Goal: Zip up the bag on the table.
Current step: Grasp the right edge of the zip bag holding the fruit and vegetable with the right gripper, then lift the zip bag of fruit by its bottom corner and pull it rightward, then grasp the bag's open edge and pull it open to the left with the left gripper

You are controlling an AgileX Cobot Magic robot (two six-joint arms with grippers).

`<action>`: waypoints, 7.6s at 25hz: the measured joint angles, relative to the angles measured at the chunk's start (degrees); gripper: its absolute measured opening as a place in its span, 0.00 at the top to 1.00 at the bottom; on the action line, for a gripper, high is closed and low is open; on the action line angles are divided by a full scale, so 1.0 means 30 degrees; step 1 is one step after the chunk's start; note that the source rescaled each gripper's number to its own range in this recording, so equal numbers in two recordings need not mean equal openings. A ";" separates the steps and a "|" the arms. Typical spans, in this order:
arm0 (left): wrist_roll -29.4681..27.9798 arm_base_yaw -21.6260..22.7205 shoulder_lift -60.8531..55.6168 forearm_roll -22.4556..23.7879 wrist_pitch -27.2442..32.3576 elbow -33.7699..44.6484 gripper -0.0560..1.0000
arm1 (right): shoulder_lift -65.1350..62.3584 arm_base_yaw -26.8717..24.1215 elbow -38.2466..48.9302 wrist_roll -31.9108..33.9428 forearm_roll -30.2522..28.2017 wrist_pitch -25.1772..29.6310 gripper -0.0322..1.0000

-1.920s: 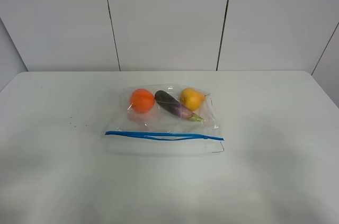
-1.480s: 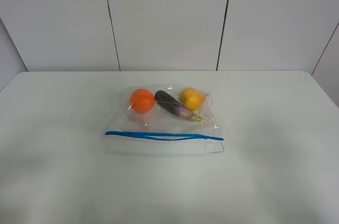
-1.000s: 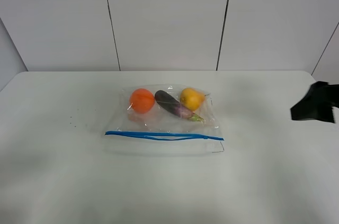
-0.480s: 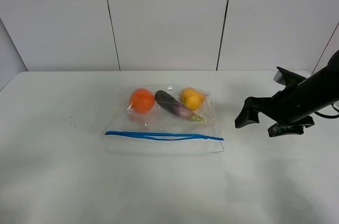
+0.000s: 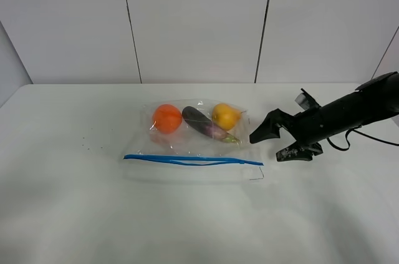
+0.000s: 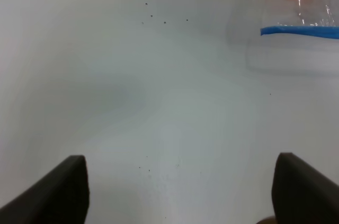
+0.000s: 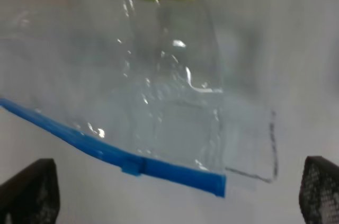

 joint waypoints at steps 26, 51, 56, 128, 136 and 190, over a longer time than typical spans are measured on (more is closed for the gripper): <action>0.0000 0.0000 0.0000 0.0000 0.0000 0.0000 0.00 | 0.4570 -0.0319 -0.2083 -0.3181 0.2587 0.5134 0.15; 0.0000 0.0000 0.0000 0.0000 0.0000 0.0000 0.00 | 0.4570 -0.0412 -0.2083 -0.2849 0.2192 0.4602 0.74; 0.0000 0.0000 0.0000 0.0000 0.0000 0.0000 0.00 | 0.4570 -0.0412 -0.2083 -0.2849 0.2192 0.4569 0.76; -0.0890 0.0000 0.5161 -0.0958 -0.0574 -0.4213 0.00 | 0.1454 0.0097 -0.2116 0.0533 0.3884 0.6803 0.97; -0.1135 0.0000 1.4410 -0.6166 -0.3639 -0.6887 0.00 | 0.1454 0.0097 -0.2116 0.0533 0.3892 0.6803 0.97; 0.1470 -1.3923 3.6562 -3.3248 -1.9572 -1.1685 0.29 | 0.1454 0.0097 -0.2116 0.0370 0.3952 0.6803 0.97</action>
